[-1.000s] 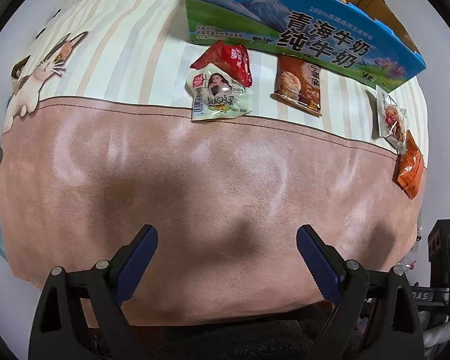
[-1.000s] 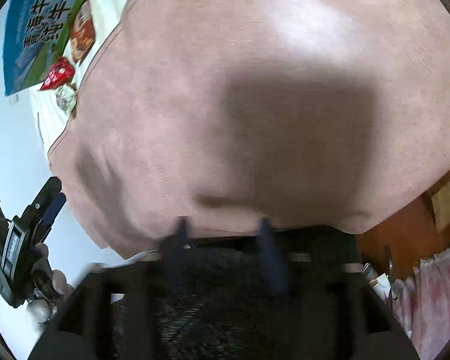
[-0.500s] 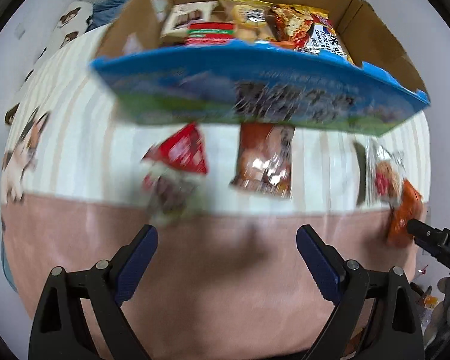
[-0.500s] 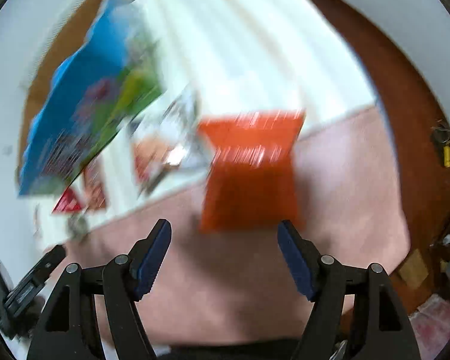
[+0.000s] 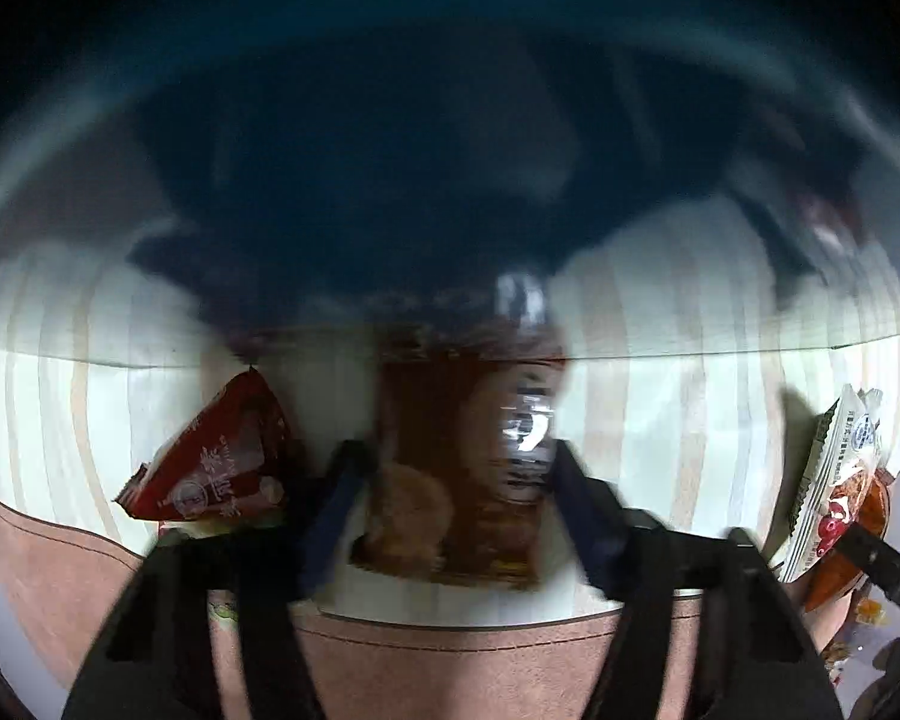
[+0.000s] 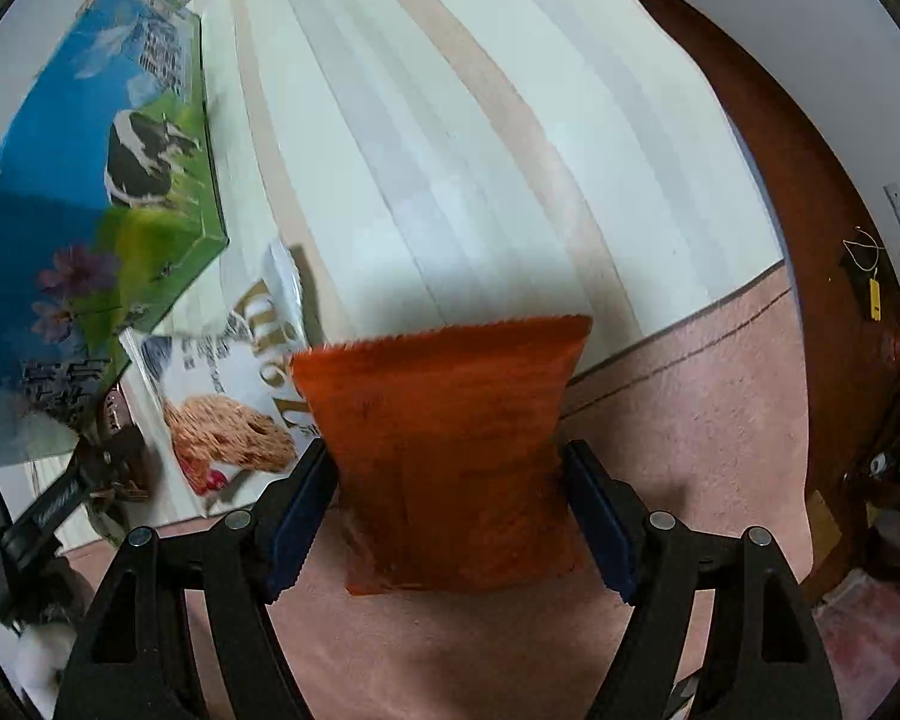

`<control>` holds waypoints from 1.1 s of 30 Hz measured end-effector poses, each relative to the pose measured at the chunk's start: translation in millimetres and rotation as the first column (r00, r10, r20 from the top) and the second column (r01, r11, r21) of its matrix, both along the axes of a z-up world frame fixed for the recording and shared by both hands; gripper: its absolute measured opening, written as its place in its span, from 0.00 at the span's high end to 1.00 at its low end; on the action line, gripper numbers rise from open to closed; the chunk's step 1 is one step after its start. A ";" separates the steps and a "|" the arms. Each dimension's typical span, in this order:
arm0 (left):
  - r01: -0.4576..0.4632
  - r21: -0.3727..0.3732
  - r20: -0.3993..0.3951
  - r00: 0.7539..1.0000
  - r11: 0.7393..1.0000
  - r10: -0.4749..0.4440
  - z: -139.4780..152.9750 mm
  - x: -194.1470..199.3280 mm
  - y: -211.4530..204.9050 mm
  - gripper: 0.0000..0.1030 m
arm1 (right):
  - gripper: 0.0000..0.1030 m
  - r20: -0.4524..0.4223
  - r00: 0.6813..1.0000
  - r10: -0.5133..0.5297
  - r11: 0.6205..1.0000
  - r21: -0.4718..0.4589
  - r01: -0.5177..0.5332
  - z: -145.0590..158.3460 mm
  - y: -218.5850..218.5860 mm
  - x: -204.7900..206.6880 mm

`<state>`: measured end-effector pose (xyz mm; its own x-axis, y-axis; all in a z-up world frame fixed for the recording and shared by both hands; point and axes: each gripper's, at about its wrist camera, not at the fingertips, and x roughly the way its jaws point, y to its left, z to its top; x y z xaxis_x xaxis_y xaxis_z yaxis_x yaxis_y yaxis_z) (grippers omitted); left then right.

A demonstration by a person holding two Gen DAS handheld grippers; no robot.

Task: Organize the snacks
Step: 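Grasp the brown cookie pack with left tool while right tool grasps orange bag, then carry both packets into the box and open both tools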

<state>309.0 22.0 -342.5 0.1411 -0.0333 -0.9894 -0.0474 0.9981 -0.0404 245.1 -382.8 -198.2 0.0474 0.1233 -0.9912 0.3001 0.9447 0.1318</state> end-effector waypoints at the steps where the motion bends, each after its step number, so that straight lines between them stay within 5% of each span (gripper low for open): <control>1: 0.007 0.004 0.001 1.000 1.000 -0.007 0.2 -1.3 -0.6 0.46 | 0.30 0.005 1.000 0.010 1.000 -0.011 -0.010 1.3 0.1 -1.3; 7: 0.033 0.036 0.002 0.999 0.999 -0.033 -0.4 -26.6 -3.5 0.46 | 0.45 0.023 0.997 0.073 0.997 -0.001 -0.073 4.9 9.3 -20.0; 18: 0.087 0.023 -0.088 0.993 0.996 -0.084 -16.4 -98.1 -1.9 0.45 | 0.47 -0.045 0.975 0.218 0.973 0.084 -0.213 -0.4 48.3 -93.9; 21: 0.079 0.010 -0.107 0.991 0.997 -0.078 -24.2 -90.1 -3.7 0.43 | 0.43 -0.049 0.980 0.191 0.976 0.119 -0.184 -4.1 41.0 -97.7; 25: 0.056 -0.051 -0.126 0.990 0.997 -0.062 -33.3 -75.5 -2.4 0.27 | 0.24 -0.047 0.993 0.110 0.976 0.191 -0.099 1.2 26.2 -92.7; 33: -0.006 -0.105 -0.125 0.992 0.994 -0.007 -34.8 -45.1 21.9 0.21 | 0.23 -0.050 0.989 0.136 0.986 0.108 -0.130 -7.6 35.9 -97.2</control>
<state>263.9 43.9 -377.2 0.0167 -0.1381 -0.9903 -0.0578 0.9886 -0.1388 147.9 -346.9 -205.8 -0.0324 0.2272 -0.9733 0.1823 0.9588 0.2177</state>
